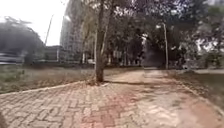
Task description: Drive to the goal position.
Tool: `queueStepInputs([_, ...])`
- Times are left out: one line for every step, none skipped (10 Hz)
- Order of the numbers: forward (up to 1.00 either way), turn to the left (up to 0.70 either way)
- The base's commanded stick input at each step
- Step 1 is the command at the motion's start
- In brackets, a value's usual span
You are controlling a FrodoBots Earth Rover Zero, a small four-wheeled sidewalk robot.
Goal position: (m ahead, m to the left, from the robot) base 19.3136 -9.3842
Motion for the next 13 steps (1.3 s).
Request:
queueStepInputs([0.85,0.0])
queueStepInputs([0.85,0.0])
queueStepInputs([0.85,0.0])
queueStepInputs([0.85,0.0])
queueStepInputs([0.85,0.0])
queueStepInputs([0.85,0.0])
queueStepInputs([0.85,0.0])
queueStepInputs([0.85,0.0])
queueStepInputs([0.85,0.0])
queueStepInputs([0.85,0.0])
queueStepInputs([0.85,0.0])
queueStepInputs([0.85,0.0])
queueStepInputs([0.85,-0.05])
